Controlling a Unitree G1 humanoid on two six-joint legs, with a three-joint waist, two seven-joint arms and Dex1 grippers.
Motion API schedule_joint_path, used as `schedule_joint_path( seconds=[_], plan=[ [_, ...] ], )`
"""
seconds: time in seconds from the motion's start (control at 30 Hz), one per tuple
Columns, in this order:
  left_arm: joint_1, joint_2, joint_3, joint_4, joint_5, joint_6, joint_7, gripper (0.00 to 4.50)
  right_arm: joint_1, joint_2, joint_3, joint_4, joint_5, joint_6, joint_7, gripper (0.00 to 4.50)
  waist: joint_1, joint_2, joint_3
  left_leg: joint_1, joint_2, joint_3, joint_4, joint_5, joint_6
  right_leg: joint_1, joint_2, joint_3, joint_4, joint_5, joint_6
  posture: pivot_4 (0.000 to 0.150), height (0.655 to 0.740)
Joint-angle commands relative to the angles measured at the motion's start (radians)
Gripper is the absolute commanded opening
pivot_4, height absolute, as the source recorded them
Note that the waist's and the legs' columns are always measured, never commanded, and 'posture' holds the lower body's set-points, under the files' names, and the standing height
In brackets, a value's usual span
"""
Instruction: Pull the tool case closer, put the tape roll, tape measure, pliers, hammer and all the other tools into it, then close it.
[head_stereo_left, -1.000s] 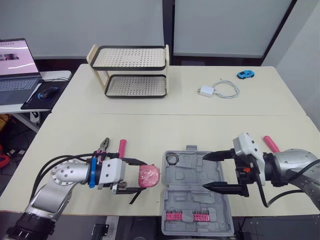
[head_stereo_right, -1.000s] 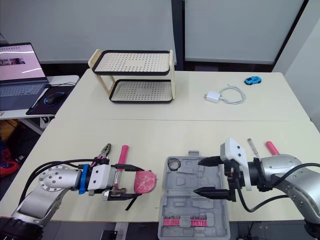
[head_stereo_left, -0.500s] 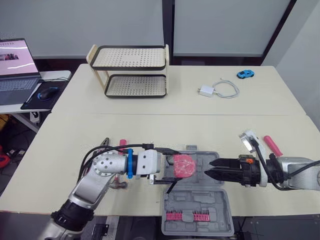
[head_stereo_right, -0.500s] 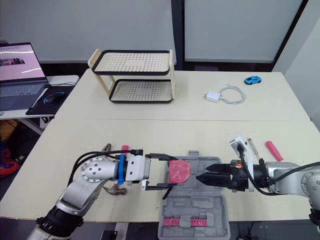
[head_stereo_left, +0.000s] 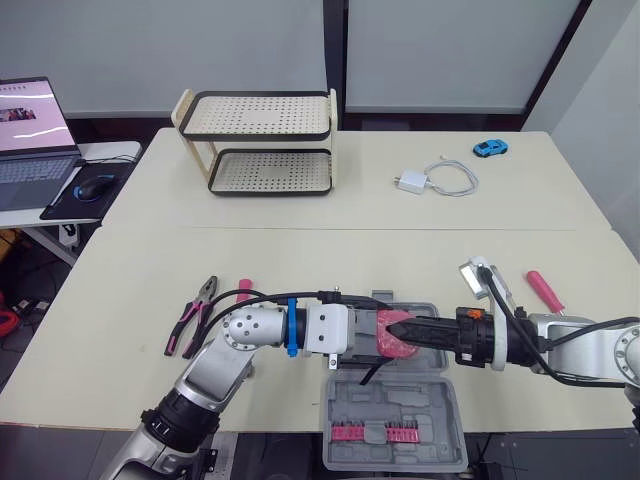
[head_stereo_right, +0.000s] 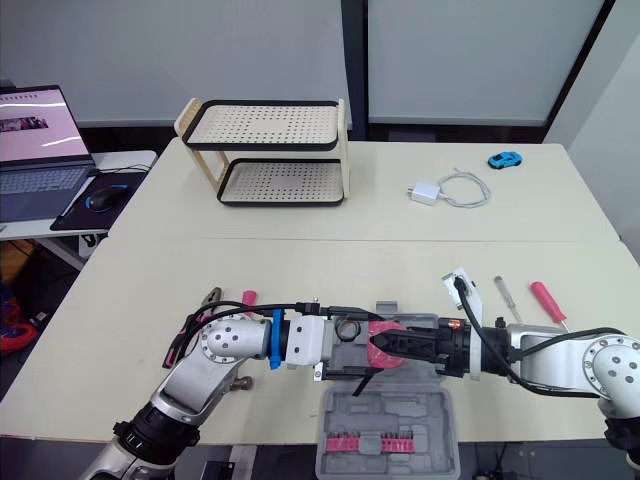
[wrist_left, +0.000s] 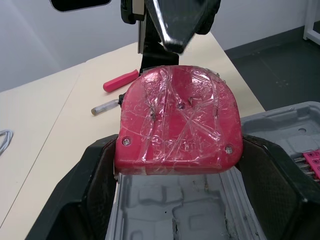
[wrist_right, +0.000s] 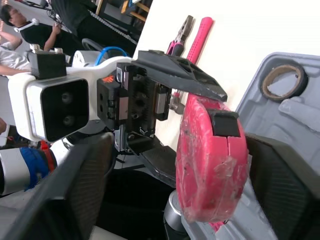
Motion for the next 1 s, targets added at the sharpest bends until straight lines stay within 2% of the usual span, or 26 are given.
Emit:
schedule_joint_path(
  seconds=[0.03, 0.13, 0.23, 0.4, 0.47, 0.53, 0.7, 0.8, 0.87, 1.0],
  plan=[
    [-0.021, -0.013, 0.000, -0.021, -0.008, -0.013, 0.007, 3.21, -0.018, -0.009, 0.011, -0.033, 0.036, -0.002, -0.022, 2.80, 0.000, 0.000, 0.000, 0.000, 0.000, 0.000, 0.000, 0.000, 0.000, 0.000, 0.000, 0.000, 0.000, 0.000, 0.000, 0.150, 0.7400],
    [-0.023, -0.013, 0.002, -0.023, -0.007, -0.011, 0.009, 3.21, -0.014, -0.001, 0.016, -0.038, 0.036, -0.005, -0.033, 1.62, 0.000, 0.000, 0.000, 0.000, 0.000, 0.000, 0.000, 0.000, 0.000, 0.000, 0.000, 0.000, 0.000, 0.000, 0.000, 0.150, 0.7400],
    [-0.016, -0.012, 0.001, -0.033, -0.008, -0.008, 0.010, 3.21, -0.011, 0.006, 0.018, -0.042, 0.036, -0.008, -0.038, 0.72, -0.001, 0.000, 0.000, 0.000, 0.000, 0.000, 0.000, 0.000, 0.000, 0.000, 0.000, 0.000, 0.000, 0.000, 0.000, 0.150, 0.7400],
    [-0.001, -0.004, 0.008, -0.044, -0.031, -0.004, 0.001, 3.21, 0.002, 0.014, 0.014, -0.048, 0.036, -0.017, -0.042, 0.73, 0.000, 0.000, 0.000, 0.000, 0.000, 0.000, 0.000, 0.000, 0.000, 0.000, 0.000, 0.000, 0.000, 0.000, 0.000, 0.150, 0.7400],
    [0.008, 0.006, 0.042, -0.054, -0.092, 0.030, -0.015, 3.96, 0.004, 0.010, 0.005, -0.043, 0.036, -0.015, -0.033, 0.73, -0.001, 0.000, 0.000, 0.000, 0.000, 0.000, 0.000, 0.000, 0.000, 0.000, 0.000, 0.000, 0.000, 0.000, 0.000, 0.150, 0.7400],
    [0.021, 0.030, 0.083, -0.073, -0.165, 0.064, -0.040, 4.46, 0.008, -0.004, -0.015, -0.027, 0.036, -0.005, -0.012, 0.73, -0.002, 0.000, 0.000, 0.000, 0.000, 0.000, 0.000, 0.000, 0.000, 0.000, 0.000, 0.000, 0.000, 0.000, 0.000, 0.150, 0.7400],
    [0.101, 0.155, 0.198, -0.194, -0.384, 0.178, -0.135, 4.50, 0.076, -0.158, -0.124, 0.074, 0.036, 0.098, 0.118, 0.73, -0.002, 0.001, 0.000, 0.000, 0.001, 0.000, 0.000, 0.000, 0.000, 0.000, 0.001, 0.000, 0.000, 0.000, 0.000, 0.150, 0.7400],
    [0.168, 0.221, 0.240, -0.264, -0.443, 0.189, -0.183, 4.50, 0.134, -0.266, -0.182, 0.152, 0.014, 0.179, 0.202, 0.73, -0.001, 0.001, 0.000, 0.000, 0.001, 0.000, 0.000, 0.000, 0.000, 0.000, 0.001, 0.001, -0.001, 0.000, 0.000, 0.150, 0.7400],
    [0.207, 0.245, 0.260, -0.297, -0.464, 0.195, -0.191, 4.50, 0.169, -0.310, -0.212, 0.198, -0.040, 0.233, 0.279, 0.73, 0.001, 0.001, 0.000, 0.000, 0.001, 0.001, 0.000, 0.000, 0.000, 0.000, 0.001, 0.001, -0.001, 0.000, 0.000, 0.150, 0.7400],
    [0.273, 0.279, 0.289, -0.349, -0.494, 0.217, -0.191, 4.50, 0.253, -0.365, -0.258, 0.247, -0.245, 0.311, 0.473, 0.73, 0.003, 0.001, 0.000, 0.000, 0.002, 0.001, 0.000, 0.000, 0.000, 0.000, 0.002, 0.001, -0.001, 0.000, 0.000, 0.150, 0.7400]
  ],
)
